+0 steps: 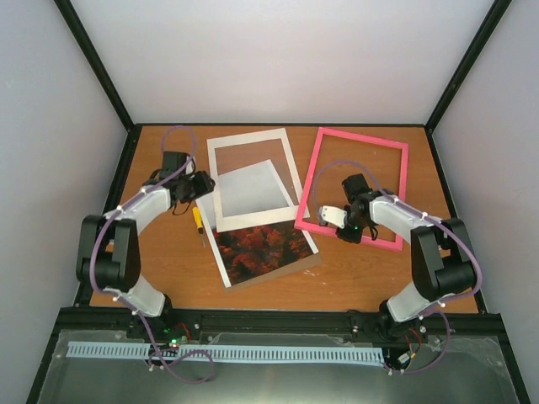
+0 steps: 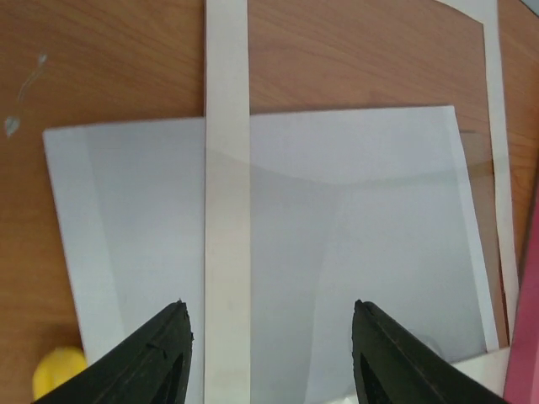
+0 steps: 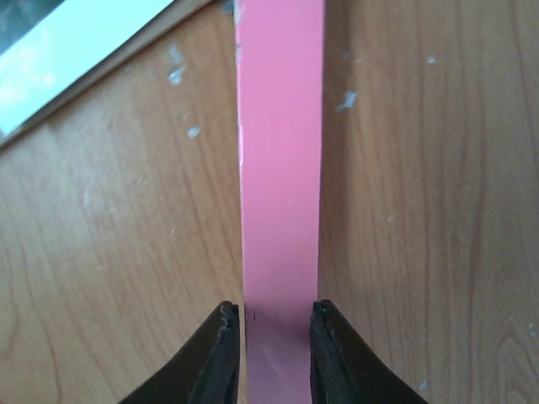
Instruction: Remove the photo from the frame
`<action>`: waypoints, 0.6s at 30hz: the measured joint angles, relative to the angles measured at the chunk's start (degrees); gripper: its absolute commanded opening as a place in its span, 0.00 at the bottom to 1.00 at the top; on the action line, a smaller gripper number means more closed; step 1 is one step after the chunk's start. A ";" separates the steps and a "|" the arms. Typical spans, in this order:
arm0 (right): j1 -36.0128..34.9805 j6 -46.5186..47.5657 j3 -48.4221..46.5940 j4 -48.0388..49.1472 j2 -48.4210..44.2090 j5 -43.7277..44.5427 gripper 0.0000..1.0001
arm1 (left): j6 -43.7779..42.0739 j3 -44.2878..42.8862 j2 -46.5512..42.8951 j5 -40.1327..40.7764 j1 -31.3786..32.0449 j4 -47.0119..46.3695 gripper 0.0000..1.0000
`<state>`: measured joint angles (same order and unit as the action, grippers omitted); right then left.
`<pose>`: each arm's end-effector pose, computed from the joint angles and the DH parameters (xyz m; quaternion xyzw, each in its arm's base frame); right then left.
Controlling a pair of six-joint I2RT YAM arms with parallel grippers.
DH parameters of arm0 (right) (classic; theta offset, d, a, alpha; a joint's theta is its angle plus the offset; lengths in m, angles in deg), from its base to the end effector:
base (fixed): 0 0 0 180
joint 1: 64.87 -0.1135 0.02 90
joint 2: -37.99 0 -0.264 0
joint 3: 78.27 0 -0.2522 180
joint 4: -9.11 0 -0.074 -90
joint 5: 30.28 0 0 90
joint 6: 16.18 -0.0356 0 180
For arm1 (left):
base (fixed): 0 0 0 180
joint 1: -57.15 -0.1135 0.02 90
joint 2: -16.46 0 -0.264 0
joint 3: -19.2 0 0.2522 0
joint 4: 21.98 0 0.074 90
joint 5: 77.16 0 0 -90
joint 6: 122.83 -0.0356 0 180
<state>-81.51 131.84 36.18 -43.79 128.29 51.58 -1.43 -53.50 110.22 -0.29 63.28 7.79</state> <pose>0.2609 0.0832 0.1652 -0.6074 0.7839 0.0281 0.1253 0.3385 -0.0445 0.2021 -0.1673 0.9217 -0.2091 0.2807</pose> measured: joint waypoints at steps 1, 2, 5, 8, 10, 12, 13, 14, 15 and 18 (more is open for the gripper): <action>0.00 0.85 0.20 -0.31 -0.22 0.28 0.19 | 0.33 1.84 -1.92 -0.17 0.04 -0.48 0.53; 0.00 1.62 0.68 -0.42 -0.74 0.74 0.17 | 0.66 3.78 -3.78 -0.33 0.11 -0.98 0.53; 0.00 3.85 3.13 -1.55 -3.76 2.64 0.12 | 1.33 9.42 -8.44 -1.25 0.48 -1.60 0.52; 0.07 5.84 6.05 -3.69 -7.78 4.90 0.12 | 1.90 13.51 -11.89 -2.38 0.87 -1.60 0.52; 0.33 7.41 7.93 -5.84 -10.75 6.56 0.12 | 2.16 15.30 -13.94 -3.48 1.14 -1.55 0.52; 0.72 9.01 9.49 -8.39 -13.79 8.37 0.12 | 2.21 16.39 -15.72 -4.44 1.53 -1.38 0.53; 0.98 9.79 10.01 -9.33 -15.08 9.20 0.12 | 2.27 16.87 -16.52 -4.74 1.70 -1.22 0.53; 1.29 10.64 10.58 -10.29 -16.41 10.21 0.12 | 2.34 17.51 -17.51 -5.11 1.88 -1.01 0.53; 1.60 11.56 11.04 -11.28 -17.73 11.26 0.12 | 2.40 18.27 -18.62 -5.35 2.01 -0.70 0.54; 2.21 13.79 11.45 -13.73 -20.72 13.66 0.25 | 2.54 20.55 -21.77 -5.79 2.10 0.85 0.56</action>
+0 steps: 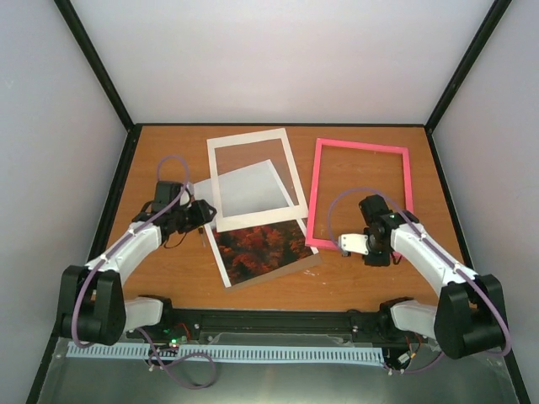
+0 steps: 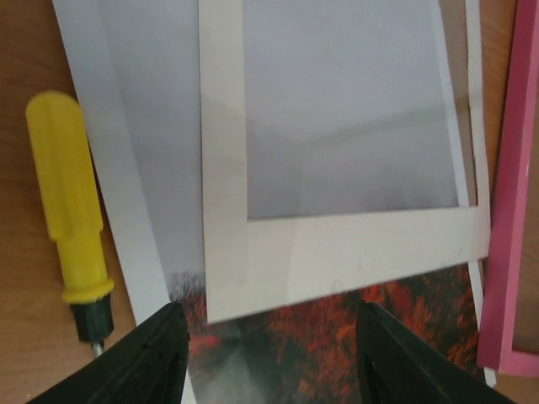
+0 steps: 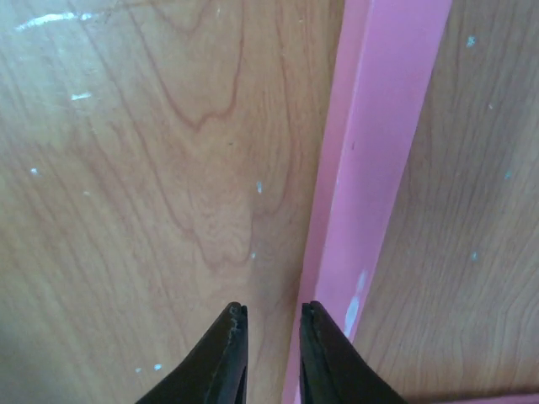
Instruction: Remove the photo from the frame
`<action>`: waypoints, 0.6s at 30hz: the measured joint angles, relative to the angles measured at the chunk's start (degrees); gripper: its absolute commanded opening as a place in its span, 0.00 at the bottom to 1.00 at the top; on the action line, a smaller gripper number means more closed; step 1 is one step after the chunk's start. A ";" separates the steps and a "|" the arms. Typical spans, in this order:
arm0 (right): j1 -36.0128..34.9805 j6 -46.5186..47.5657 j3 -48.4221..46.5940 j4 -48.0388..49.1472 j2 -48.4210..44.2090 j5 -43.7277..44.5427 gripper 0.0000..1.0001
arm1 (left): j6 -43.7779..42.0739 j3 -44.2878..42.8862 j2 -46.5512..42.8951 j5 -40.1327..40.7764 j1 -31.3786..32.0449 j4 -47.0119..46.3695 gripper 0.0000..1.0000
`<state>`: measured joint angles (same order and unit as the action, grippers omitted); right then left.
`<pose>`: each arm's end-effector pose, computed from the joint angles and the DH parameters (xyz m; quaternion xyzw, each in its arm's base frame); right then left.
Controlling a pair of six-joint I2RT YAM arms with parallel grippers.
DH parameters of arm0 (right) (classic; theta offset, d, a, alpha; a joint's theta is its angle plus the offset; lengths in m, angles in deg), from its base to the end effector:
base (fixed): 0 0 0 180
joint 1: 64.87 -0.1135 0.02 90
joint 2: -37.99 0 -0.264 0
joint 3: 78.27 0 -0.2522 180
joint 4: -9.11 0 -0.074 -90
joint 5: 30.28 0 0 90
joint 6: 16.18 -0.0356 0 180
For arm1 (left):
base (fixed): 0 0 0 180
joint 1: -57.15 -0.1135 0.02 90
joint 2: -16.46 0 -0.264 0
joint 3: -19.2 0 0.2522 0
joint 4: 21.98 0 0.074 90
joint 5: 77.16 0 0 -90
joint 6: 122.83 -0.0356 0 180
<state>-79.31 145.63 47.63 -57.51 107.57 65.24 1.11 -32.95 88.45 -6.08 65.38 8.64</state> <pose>0.1810 0.0431 0.1852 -0.6788 0.7296 -0.0752 0.0373 0.2400 -0.0464 0.1959 -0.1523 0.9174 -0.2643 0.2557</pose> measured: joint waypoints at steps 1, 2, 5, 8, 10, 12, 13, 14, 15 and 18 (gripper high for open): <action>0.02 0.33 -0.22 -0.66 -0.59 0.02 0.32 | 0.00 0.72 -0.90 -0.11 0.00 0.59 0.56; 0.07 0.31 -0.87 -1.79 -0.98 -0.37 0.38 | 0.00 1.36 -1.51 -0.37 0.00 1.09 0.56; -0.26 -2.86 -7.74 -5.51 -0.37 -6.97 0.47 | 0.00 3.08 -1.88 -1.46 0.00 1.57 0.56; -2.21 -8.79 -14.99 -5.77 2.01 -14.56 0.47 | 0.22 5.09 -1.84 -1.64 0.04 1.62 0.57; -5.40 -14.47 -19.82 -3.91 4.59 -20.68 0.47 | 0.72 6.12 -1.70 -1.55 0.04 1.60 0.57; -9.38 -20.17 -22.14 -0.63 6.73 -25.07 0.47 | 1.36 6.29 -1.11 -1.53 0.04 1.36 0.57; -12.04 -23.43 -22.71 1.53 8.00 -26.99 0.47 | 1.57 6.29 -0.63 -1.53 0.04 0.92 0.58; -13.92 -25.44 -22.91 3.04 9.03 -28.13 0.47 | 1.75 6.29 0.02 -1.44 0.04 0.55 0.58; -16.24 -27.91 -23.02 4.96 10.43 -29.31 0.47 | 1.88 6.29 0.61 -1.33 0.04 0.37 0.59; -20.52 -33.44 -23.02 10.51 14.80 -31.76 0.47 | 2.64 6.29 2.60 -0.96 0.04 -0.50 0.60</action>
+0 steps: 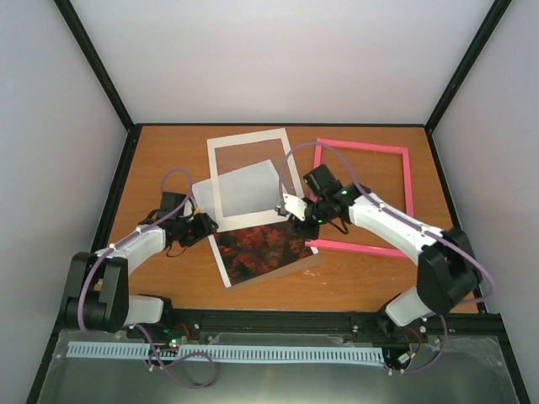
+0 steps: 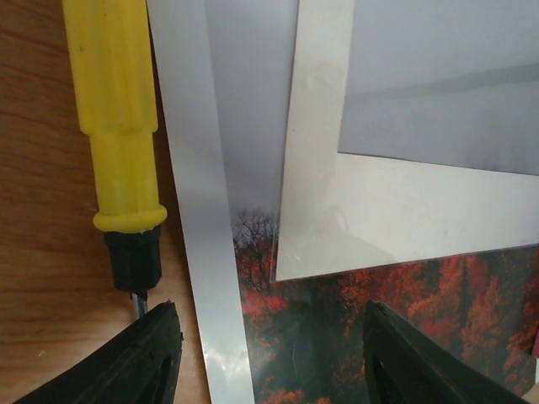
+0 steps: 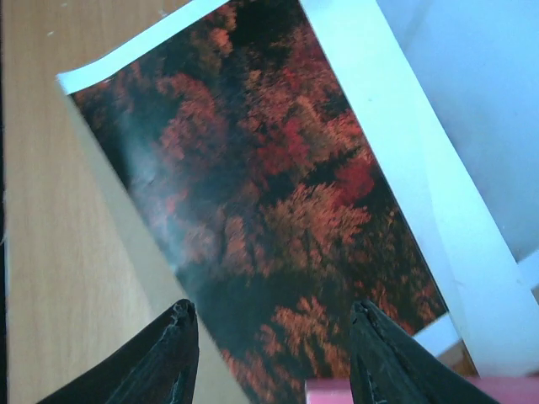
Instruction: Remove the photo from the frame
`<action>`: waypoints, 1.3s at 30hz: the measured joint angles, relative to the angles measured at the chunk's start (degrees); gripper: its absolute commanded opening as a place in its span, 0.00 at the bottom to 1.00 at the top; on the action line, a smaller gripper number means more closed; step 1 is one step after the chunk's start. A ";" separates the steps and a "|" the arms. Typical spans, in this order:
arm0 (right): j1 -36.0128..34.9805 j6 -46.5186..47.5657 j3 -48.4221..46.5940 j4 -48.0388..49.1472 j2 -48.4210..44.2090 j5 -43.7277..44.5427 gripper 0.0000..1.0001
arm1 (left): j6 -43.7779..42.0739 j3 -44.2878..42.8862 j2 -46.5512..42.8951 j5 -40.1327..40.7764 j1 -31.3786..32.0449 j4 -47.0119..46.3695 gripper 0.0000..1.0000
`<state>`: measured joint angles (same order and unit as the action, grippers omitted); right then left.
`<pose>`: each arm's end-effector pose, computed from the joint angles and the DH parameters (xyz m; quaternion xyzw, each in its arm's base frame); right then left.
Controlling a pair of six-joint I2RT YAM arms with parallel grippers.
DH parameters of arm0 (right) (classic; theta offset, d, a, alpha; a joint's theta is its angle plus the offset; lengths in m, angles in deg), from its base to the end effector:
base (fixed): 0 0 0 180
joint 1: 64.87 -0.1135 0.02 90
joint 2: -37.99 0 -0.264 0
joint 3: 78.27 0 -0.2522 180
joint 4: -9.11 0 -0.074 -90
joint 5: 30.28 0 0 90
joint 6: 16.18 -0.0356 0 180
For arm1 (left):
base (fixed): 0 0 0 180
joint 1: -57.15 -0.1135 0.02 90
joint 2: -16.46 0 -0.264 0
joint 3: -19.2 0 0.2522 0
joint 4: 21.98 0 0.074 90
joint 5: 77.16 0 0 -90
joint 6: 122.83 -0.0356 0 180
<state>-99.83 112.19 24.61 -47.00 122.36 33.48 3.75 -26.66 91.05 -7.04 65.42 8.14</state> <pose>0.2301 0.1801 0.2497 -0.6079 0.7290 0.2141 0.2308 0.2225 -0.0446 0.1548 -0.1871 0.9313 -0.2546 0.1810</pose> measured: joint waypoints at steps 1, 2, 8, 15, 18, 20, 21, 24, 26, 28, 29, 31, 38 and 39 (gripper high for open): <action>-0.57 -1.25 0.02 1.60 1.33 -0.37 0.46 | 0.15 0.00 0.46 0.09 0.00 -0.26 0.60; -0.98 -2.51 0.02 3.37 2.89 -0.33 0.46 | 0.35 0.00 1.03 0.15 0.00 -0.59 0.60; -2.40 -6.49 2.34 8.90 7.80 2.29 0.47 | 1.31 -0.57 4.68 0.85 -0.02 -1.40 0.63; -2.58 -7.41 4.57 9.77 7.61 3.23 0.48 | 1.51 -2.16 6.49 1.73 0.00 -1.64 0.63; -2.58 -7.61 4.57 9.86 7.58 3.21 0.48 | 2.10 -2.25 6.64 1.97 0.00 -1.97 0.64; -2.60 -7.63 4.57 9.88 7.58 3.17 0.48 | 2.86 -2.23 6.64 2.32 0.00 -2.38 0.64; -2.58 -7.63 4.57 9.88 7.58 3.15 0.48 | 3.30 -2.23 6.69 2.64 0.00 -2.73 0.64; -2.58 -7.61 4.57 9.88 7.58 3.10 0.48 | 4.33 -2.16 7.23 3.02 0.00 -4.17 0.64; -2.60 -7.61 4.57 9.88 7.58 3.06 0.48 | 4.94 -2.19 8.09 2.97 0.00 -6.19 0.63; -2.58 -7.61 4.57 9.84 7.58 2.84 0.48 | 5.53 -2.19 9.09 2.91 0.00 -8.55 0.62; -2.58 -7.61 4.57 9.84 7.61 2.64 0.48 | 5.86 -2.19 9.60 2.91 0.00 -9.79 0.62; -2.60 -7.61 4.57 9.81 7.72 2.16 0.48 | 6.49 -2.21 10.56 3.04 0.00 -12.09 0.62; -2.67 -7.58 4.57 9.31 11.69 1.38 0.48 | 8.09 -1.99 11.93 3.85 0.00 -16.59 0.60; -2.69 -7.58 4.57 9.09 12.28 1.33 0.48 | 8.13 -1.81 11.93 3.85 -0.02 -16.98 0.59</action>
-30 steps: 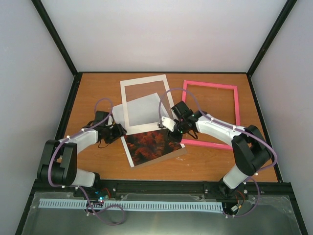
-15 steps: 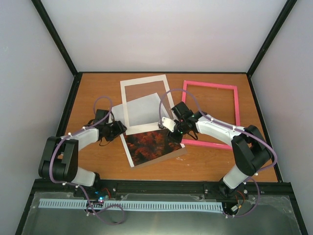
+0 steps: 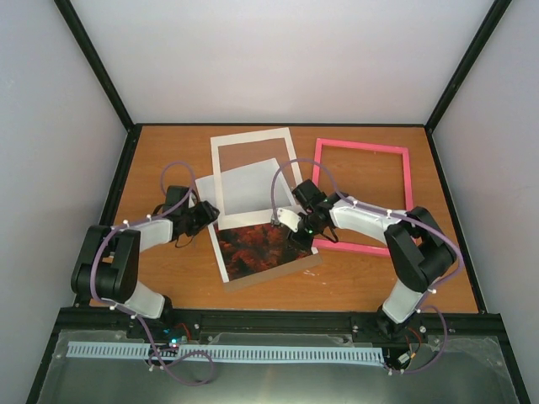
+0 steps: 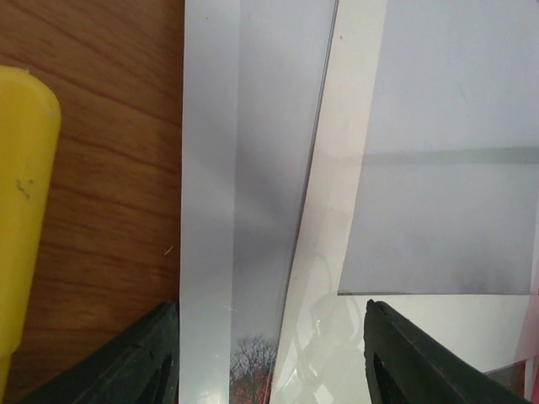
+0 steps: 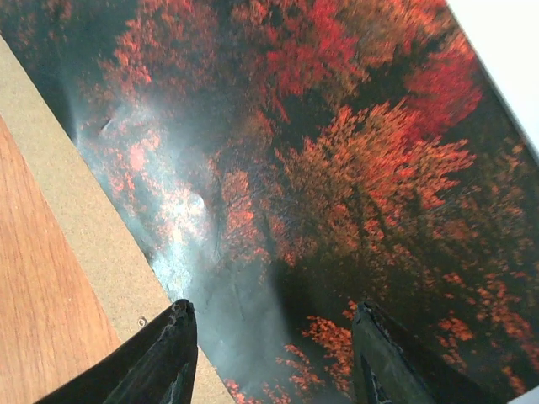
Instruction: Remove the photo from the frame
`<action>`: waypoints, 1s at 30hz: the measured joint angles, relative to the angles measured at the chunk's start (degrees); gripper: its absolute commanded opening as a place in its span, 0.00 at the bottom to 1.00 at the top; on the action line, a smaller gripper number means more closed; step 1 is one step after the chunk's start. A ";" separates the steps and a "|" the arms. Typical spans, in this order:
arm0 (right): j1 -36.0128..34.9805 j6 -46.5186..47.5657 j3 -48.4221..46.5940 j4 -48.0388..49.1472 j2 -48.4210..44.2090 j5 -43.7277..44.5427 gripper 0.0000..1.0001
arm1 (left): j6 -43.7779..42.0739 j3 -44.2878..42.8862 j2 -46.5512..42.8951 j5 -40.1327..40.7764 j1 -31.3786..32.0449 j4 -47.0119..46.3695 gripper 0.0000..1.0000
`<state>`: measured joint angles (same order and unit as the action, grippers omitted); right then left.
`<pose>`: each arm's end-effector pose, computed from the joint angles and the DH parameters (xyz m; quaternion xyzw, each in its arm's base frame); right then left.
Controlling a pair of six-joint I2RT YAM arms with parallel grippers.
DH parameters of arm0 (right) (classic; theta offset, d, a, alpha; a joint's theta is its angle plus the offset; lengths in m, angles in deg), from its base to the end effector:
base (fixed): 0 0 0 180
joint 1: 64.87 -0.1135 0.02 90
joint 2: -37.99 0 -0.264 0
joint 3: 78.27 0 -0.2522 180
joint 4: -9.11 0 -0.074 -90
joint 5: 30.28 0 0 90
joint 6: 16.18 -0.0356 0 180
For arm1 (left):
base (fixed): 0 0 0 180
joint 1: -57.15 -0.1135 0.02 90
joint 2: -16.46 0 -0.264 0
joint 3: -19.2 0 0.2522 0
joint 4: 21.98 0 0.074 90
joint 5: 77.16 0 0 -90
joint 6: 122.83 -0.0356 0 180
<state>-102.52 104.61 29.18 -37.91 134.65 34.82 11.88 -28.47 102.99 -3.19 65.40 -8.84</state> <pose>0.2404 0.2044 0.1721 -0.5709 0.7766 0.2219 0.1471 0.2629 -0.0480 0.1335 -0.2498 0.9035 -0.2618 0.2298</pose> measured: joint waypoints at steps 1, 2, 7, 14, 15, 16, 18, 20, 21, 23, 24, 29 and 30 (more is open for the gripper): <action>0.00 0.00 0.00 -0.22 0.44 -0.02 0.48 | 0.00 0.22 0.00 -0.04 0.00 -0.46 0.59; 0.00 0.02 0.00 -0.39 0.81 -0.09 0.48 | 0.02 0.39 0.00 -0.13 0.00 -0.96 0.58; 0.00 0.04 -0.31 -1.11 2.75 -0.42 0.48 | 0.24 1.68 -0.61 -0.85 -0.11 -2.71 0.54; 0.00 0.44 -1.53 -2.19 6.27 -0.98 0.48 | 0.26 2.73 -4.79 -1.79 -0.11 -2.86 0.50; -0.02 0.46 -1.90 -2.19 6.45 -1.05 0.48 | 0.28 2.73 -5.33 -1.86 -0.11 -2.89 0.50; -0.07 0.48 -2.19 -2.21 6.71 -1.07 0.48 | 0.35 2.73 -5.84 -2.05 -0.11 -2.89 0.50; -0.07 0.66 -2.62 -2.47 7.19 -1.29 0.48 | 0.44 2.73 -6.34 -2.40 -0.11 -3.02 0.49; -0.09 0.74 -2.89 -2.58 7.39 -1.44 0.48 | 0.44 2.73 -6.40 -2.69 -0.11 -3.21 0.47; -0.11 0.87 -2.91 -2.64 7.43 -1.44 0.48 | 0.44 2.73 -6.38 -2.73 -0.11 -3.23 0.45; -0.13 0.92 -3.06 -2.80 7.50 -1.44 0.47 | 0.44 2.73 -6.32 -2.89 -0.11 -3.37 0.43; -0.15 0.92 -3.13 -2.86 7.56 -1.44 0.47 | 0.46 2.73 -6.12 -2.99 -0.11 -3.63 0.43; -0.33 0.98 -3.39 -3.02 7.76 -1.44 0.47 | 0.92 2.71 -3.91 -3.74 -0.11 -4.96 0.42; -0.33 0.98 -3.43 -3.04 7.76 -1.44 0.47 | 1.05 2.69 -3.13 -3.96 -0.11 -5.18 0.41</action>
<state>-102.85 105.59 25.75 -40.94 142.41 33.37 12.93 -25.78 99.86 -7.15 65.29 -14.02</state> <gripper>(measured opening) 0.475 0.429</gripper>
